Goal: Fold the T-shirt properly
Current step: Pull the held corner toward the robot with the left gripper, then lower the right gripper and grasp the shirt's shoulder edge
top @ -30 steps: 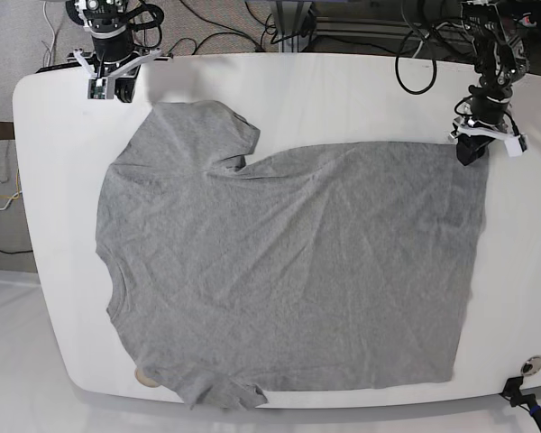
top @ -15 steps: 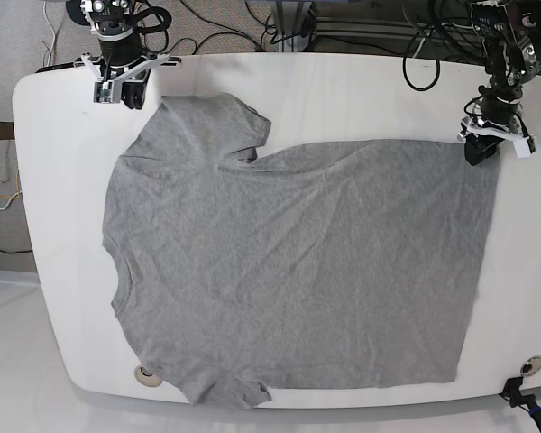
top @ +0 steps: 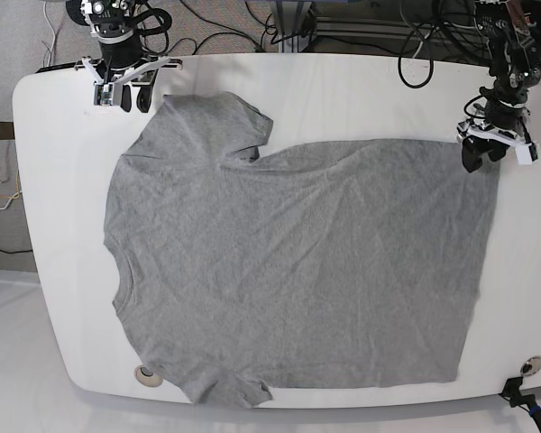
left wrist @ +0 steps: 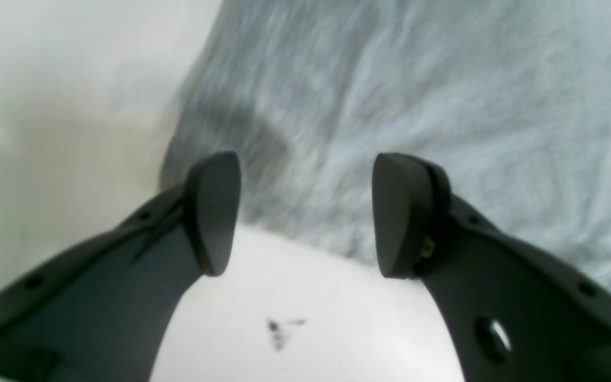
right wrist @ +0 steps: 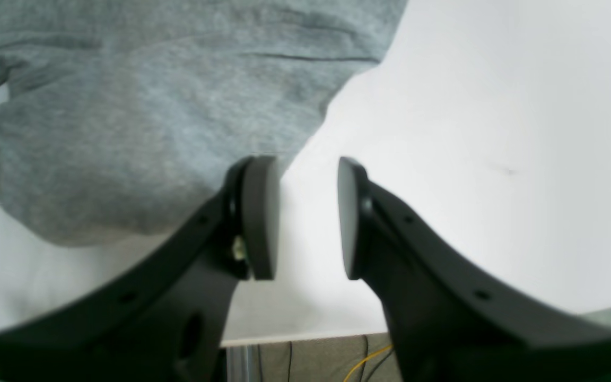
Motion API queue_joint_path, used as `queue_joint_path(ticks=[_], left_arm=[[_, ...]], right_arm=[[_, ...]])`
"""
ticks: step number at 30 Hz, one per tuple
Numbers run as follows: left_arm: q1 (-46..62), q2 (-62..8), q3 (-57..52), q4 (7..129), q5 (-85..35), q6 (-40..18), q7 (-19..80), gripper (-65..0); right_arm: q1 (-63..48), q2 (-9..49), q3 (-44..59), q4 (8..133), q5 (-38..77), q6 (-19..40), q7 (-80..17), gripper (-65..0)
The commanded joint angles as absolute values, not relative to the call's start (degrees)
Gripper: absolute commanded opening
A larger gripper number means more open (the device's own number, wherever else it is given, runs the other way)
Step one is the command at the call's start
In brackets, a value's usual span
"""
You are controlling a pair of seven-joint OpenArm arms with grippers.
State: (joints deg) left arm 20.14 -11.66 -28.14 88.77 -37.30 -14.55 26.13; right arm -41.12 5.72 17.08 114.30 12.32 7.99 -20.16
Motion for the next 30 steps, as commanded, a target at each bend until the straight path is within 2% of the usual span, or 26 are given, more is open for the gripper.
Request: queue_joint_path(ticks=[1, 4, 10, 18, 30], left_arm=[[19.91, -12.53, -30.73, 90.95, -37.93, -14.81, 26.24, -27.9], [19.56, -12.53, -35.74, 90.86, -37.85, -14.81, 29.93, -27.9], [19.56, -13.14, -38.81, 89.10, -37.85, -15.08, 30.11, -27.6], [17.01, -14.02, -38.46, 79.87, -37.85, -15.96, 30.11, -27.5], [16.92, -13.85, -32.75, 78.64, -37.93, -17.19, 30.11, -27.5]], right_arm=[[-41.45, 6.20, 17.19, 115.30, 12.70, 8.04, -18.86, -46.1], [-41.45, 6.29, 17.19, 115.30, 12.70, 8.13, -18.86, -46.1], [-40.66, 6.29, 17.54, 115.21, 12.62, 10.07, -18.95, -46.1], [-40.66, 6.29, 17.45, 115.21, 12.62, 10.07, -18.95, -46.1], [-40.66, 6.29, 17.54, 115.21, 12.62, 10.07, -18.95, -46.1]])
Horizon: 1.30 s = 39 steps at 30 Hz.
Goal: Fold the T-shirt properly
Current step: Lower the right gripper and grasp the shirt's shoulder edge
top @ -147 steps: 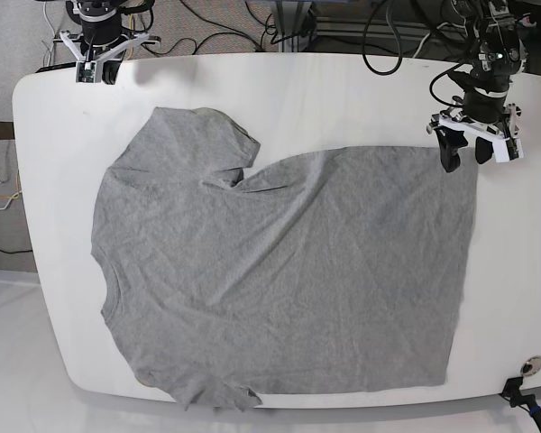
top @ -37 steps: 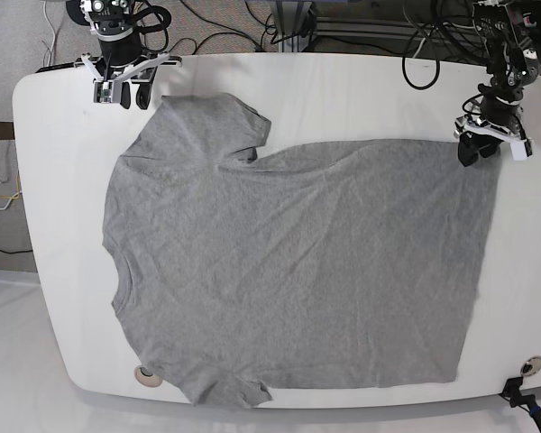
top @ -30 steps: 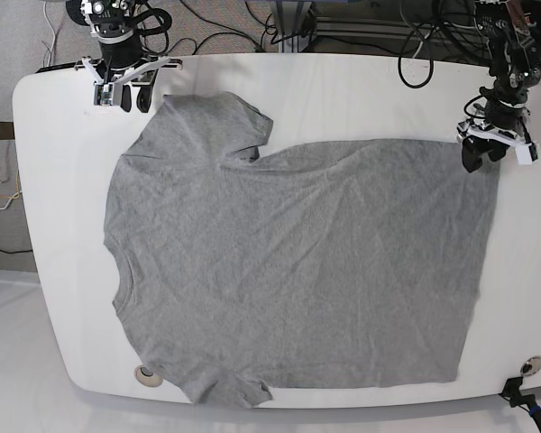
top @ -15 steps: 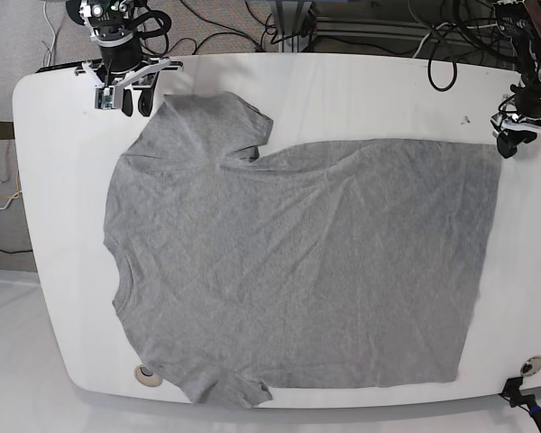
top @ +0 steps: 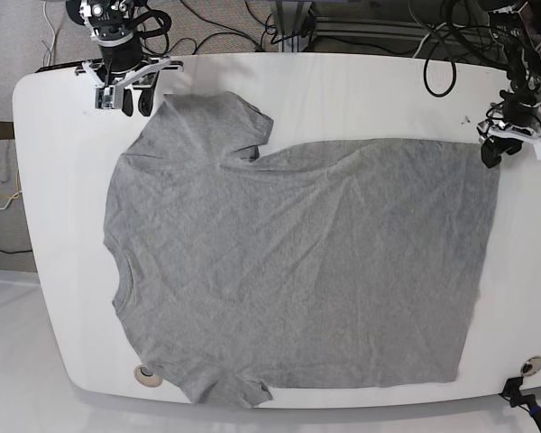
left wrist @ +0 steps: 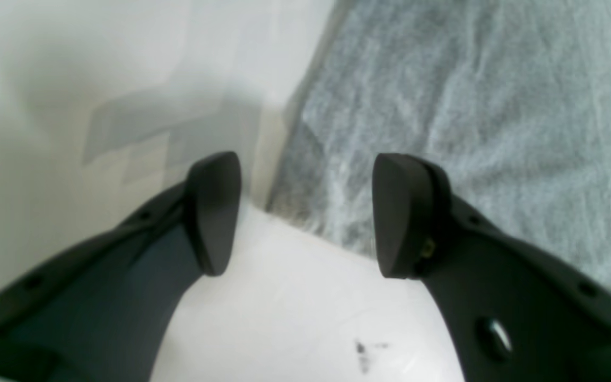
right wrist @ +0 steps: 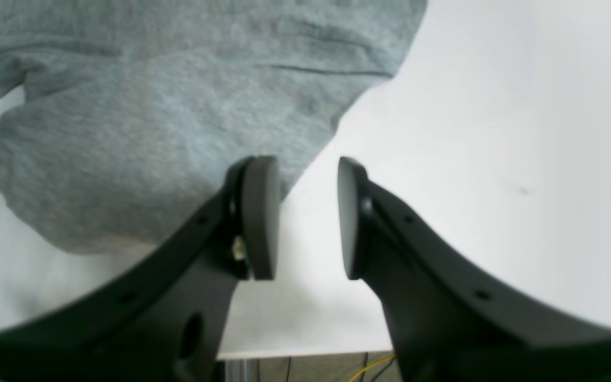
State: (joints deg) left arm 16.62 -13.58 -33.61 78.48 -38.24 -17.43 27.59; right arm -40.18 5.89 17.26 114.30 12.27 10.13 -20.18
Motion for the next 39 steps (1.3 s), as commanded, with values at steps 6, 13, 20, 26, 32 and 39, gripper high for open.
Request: queue_joint_path(ticks=[6, 13, 20, 26, 32, 39], left_arm=[[15.78, -13.05, -28.97, 78.55, -37.85, -17.19, 30.11, -27.7], [14.55, -11.74, -28.88, 78.55, -37.85, -17.19, 30.11, -28.0], [13.76, -11.74, -28.97, 78.55, -37.85, -17.19, 29.93, -46.8], [12.97, -11.82, -28.97, 78.55, -37.76, -17.19, 29.93, -65.0], [12.97, -11.91, -28.97, 78.55, -37.76, -17.19, 30.02, -65.0], [13.05, -12.18, -28.97, 78.55, -37.76, -17.19, 30.02, -65.0]], right_arm=[[-40.66, 6.29, 17.54, 115.12, 12.62, 10.07, -18.95, -46.1], [-40.66, 6.20, 17.54, 115.12, 12.62, 10.07, -18.95, -46.1], [-40.57, 6.20, 17.54, 115.12, 12.62, 10.07, -18.95, -46.3], [-39.87, 6.20, 17.63, 115.03, 12.62, 10.07, -18.95, -46.4], [-40.22, 6.11, 17.63, 115.03, 20.00, 12.44, -19.12, -45.6], [-40.40, 6.46, 17.63, 115.03, 35.56, 12.70, -23.78, -27.2]])
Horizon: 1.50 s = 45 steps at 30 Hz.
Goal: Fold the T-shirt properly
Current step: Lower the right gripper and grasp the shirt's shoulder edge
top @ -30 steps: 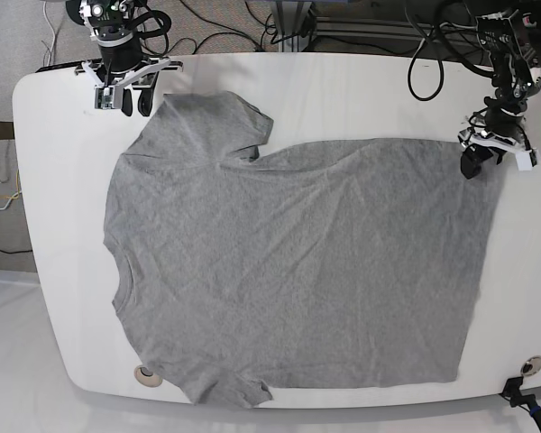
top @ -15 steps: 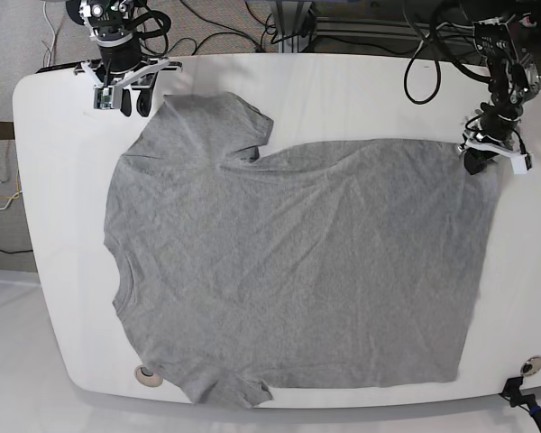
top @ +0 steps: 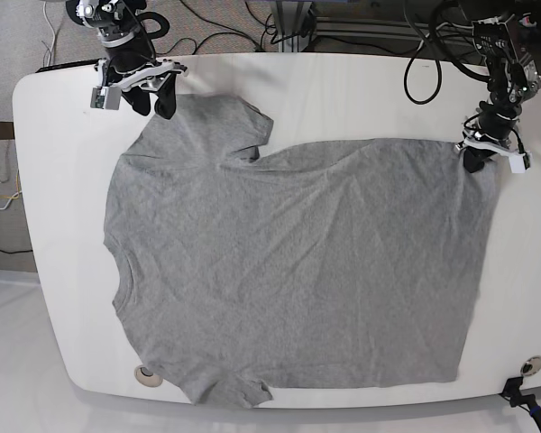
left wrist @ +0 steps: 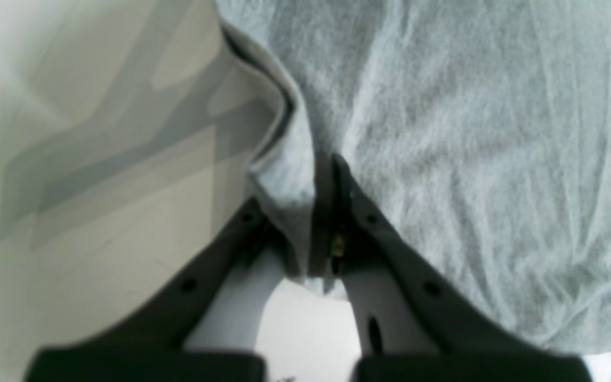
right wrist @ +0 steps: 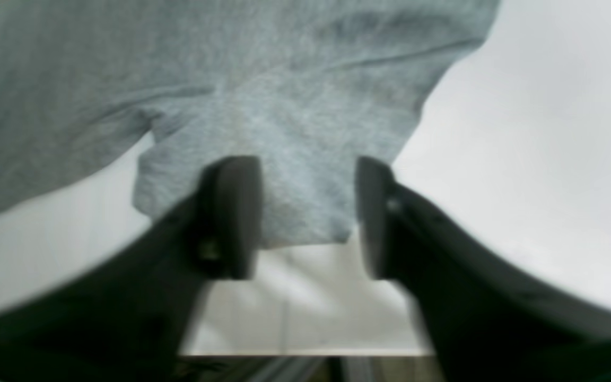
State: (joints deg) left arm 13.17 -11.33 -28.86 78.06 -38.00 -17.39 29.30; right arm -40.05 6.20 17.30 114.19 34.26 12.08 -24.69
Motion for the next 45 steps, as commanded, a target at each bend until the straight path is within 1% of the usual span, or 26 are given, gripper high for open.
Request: queue_joint_path(ticks=[1, 2, 3, 6, 10, 12, 22, 32, 37, 43, 44, 45], left_arm=[[13.05, -12.18, -28.97, 78.55, -37.76, -17.19, 30.02, -65.0], [13.05, -12.18, -29.05, 78.55, -37.76, -17.19, 30.02, -65.0], [13.05, -12.18, -29.05, 78.55, -37.76, -17.19, 30.02, -65.0], [13.05, -12.18, -29.05, 78.55, -37.76, -17.19, 30.02, -65.0], [13.05, -12.18, -29.05, 78.55, -37.76, -17.19, 30.02, -65.0], [13.05, -12.18, -28.97, 78.55, -37.76, -17.19, 30.02, -65.0], [13.23, -12.18, -28.97, 78.55, -37.76, -17.19, 30.02, -65.0], [13.23, -12.18, -28.97, 78.55, -37.76, -17.19, 30.02, -65.0], [13.32, -12.18, -28.97, 78.55, -37.76, -17.19, 30.02, -65.0], [13.32, -12.18, -29.05, 78.55, -37.76, -17.19, 30.02, -65.0], [13.32, -12.18, -29.05, 78.55, -37.76, -17.19, 30.02, -65.0], [13.32, -12.18, -29.05, 78.55, -37.76, -17.19, 30.02, -65.0]], right_arm=[[-40.40, 6.37, 17.63, 115.03, 36.26, 12.70, -23.78, -21.2], [-40.40, 6.20, 17.63, 115.03, 36.35, 12.62, -23.78, -17.5], [-40.40, 6.20, 17.63, 115.03, 36.44, 12.62, -23.78, -15.8], [-40.48, 6.11, 17.63, 114.86, 36.70, 12.70, -24.40, -16.1], [-41.27, 6.20, 17.63, 112.31, 44.79, 12.62, -25.98, -16.1], [-41.54, 6.20, 17.45, 111.08, 46.11, 12.53, -25.98, -16.1], [-40.92, 6.11, 16.92, 105.54, 46.02, 12.70, -25.98, -16.1], [-38.64, 6.20, 12.70, 104.92, 46.02, 12.44, -25.98, -16.1], [-35.74, 6.20, 12.62, 103.34, 46.02, 12.44, -25.98, -16.1], [-32.66, 6.46, 12.70, 98.33, 45.93, 12.62, -25.98, -16.2], [-32.57, 6.46, 12.70, 97.98, 45.93, 12.62, -25.98, -16.5], [-32.57, 6.46, 12.70, 97.89, 45.93, 12.70, -25.98, -18.7]])
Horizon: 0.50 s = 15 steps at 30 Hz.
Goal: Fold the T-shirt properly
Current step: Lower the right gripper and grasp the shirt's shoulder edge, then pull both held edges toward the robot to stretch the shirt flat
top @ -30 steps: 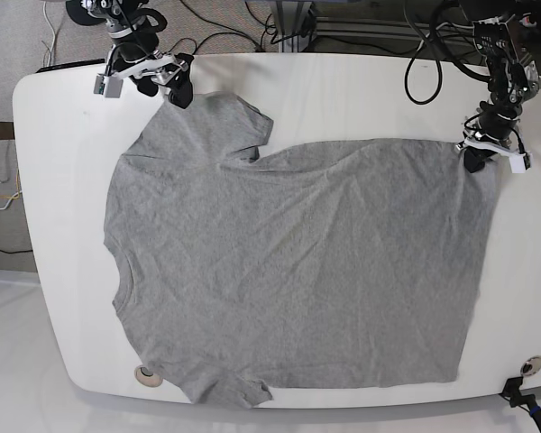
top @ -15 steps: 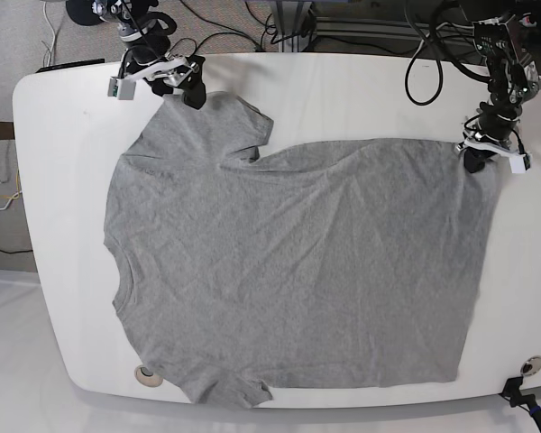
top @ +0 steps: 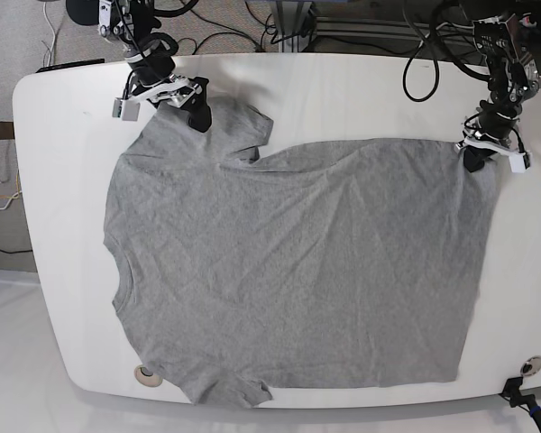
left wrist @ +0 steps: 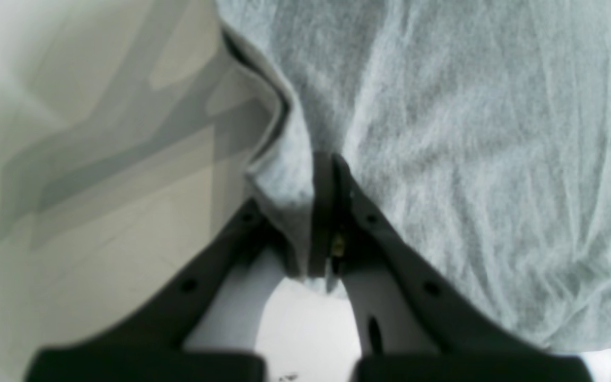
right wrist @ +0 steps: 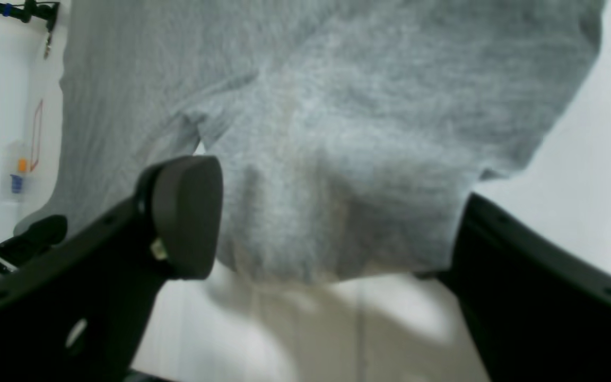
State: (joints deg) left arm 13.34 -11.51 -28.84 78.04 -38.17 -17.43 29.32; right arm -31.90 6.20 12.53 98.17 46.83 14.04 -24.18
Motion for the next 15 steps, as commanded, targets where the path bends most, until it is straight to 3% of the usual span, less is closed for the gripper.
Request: queue_joint_path(ticks=[1, 9, 15], left_arm=[[13.32, -12.18, -29.05, 78.55, -37.76, -17.19, 30.02, -65.0], [13.32, -12.18, -29.05, 78.55, -37.76, -17.19, 30.02, -65.0], [13.32, -12.18, -29.05, 78.55, -37.76, -17.19, 30.02, -65.0]], right_arm=[[-32.57, 6.37, 12.70, 97.80, 45.93, 12.70, -25.98, -22.1], [-32.57, 6.29, 12.70, 97.80, 45.93, 12.70, -25.98, -65.0], [-32.75, 6.55, 12.79, 98.59, 45.85, 12.70, -25.98, -65.0]])
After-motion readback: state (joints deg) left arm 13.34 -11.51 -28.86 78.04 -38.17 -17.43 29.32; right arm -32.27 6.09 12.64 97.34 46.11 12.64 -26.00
